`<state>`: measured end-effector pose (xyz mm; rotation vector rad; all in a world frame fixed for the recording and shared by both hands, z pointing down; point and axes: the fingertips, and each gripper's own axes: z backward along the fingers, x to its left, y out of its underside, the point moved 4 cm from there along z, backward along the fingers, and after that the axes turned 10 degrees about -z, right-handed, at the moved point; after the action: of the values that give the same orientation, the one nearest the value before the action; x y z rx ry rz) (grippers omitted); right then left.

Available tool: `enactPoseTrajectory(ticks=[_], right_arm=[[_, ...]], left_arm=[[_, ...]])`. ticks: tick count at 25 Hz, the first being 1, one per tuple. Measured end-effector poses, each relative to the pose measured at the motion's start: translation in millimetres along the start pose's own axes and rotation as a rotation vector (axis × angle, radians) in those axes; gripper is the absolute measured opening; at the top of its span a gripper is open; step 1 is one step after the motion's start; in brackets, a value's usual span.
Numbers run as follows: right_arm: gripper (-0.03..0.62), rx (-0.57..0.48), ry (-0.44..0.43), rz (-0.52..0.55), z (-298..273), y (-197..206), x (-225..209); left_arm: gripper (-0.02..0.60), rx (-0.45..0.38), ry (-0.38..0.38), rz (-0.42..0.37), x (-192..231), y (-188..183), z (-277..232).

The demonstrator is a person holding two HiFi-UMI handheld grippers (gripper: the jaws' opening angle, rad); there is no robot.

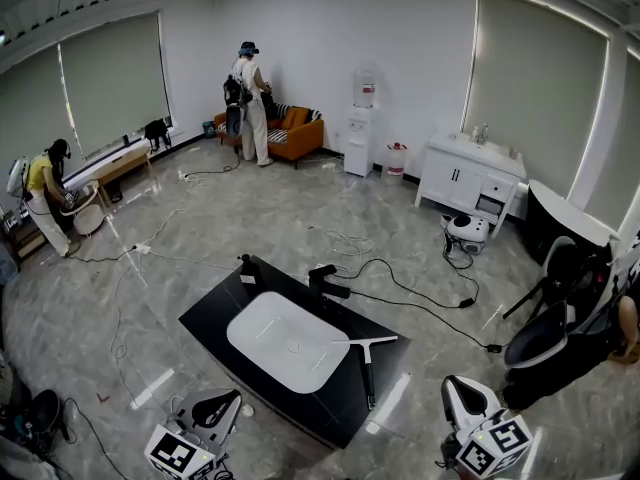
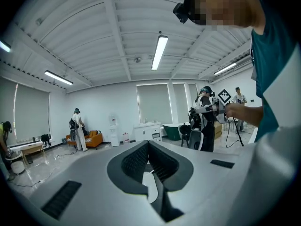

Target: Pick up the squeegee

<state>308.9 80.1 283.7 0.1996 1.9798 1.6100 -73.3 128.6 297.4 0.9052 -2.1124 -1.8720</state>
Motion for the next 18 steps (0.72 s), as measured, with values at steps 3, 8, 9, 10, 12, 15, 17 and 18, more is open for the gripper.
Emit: enactPoseTrajectory(ticks=[3,8,9,10,12,15,17,18], right_arm=[[0.009,0.006,0.000,-0.007,-3.1,0.4,-12.1],[0.009,0.011,0.036,-0.014,-10.5,1.1,-27.5],[0.009,0.011,0.050,-0.014,-13.8,0.4,-30.2],[0.009,0.008,0.066,-0.016,-17.3,-0.6,-32.2],[0.009,-0.001,0.098,-0.022,-25.1,-2.9,-32.0],[0.009,-0.003,0.140,-0.019,-38.5,-6.9,-22.9],[0.009,-0.011,0.175,-0.014,-45.2,-8.0,-16.1],[0.009,-0.015,0.194,-0.010,-49.1,-7.9,-13.3]], left_arm=[[0.006,0.009,0.005,-0.008,-5.6,-1.8,-9.0],[0.006,0.013,0.038,-0.012,4.7,0.2,-35.7],[0.006,0.008,0.048,-0.011,10.1,-0.1,-43.5],[0.006,0.003,0.063,-0.011,16.0,-0.3,-52.6],[0.006,-0.013,0.104,-0.015,28.6,-1.1,-71.5],[0.006,-0.038,0.159,-0.015,50.4,-1.0,-93.8],[0.006,-0.055,0.193,-0.019,66.1,0.7,-105.6],[0.006,-0.063,0.207,-0.022,74.5,1.8,-111.5]])
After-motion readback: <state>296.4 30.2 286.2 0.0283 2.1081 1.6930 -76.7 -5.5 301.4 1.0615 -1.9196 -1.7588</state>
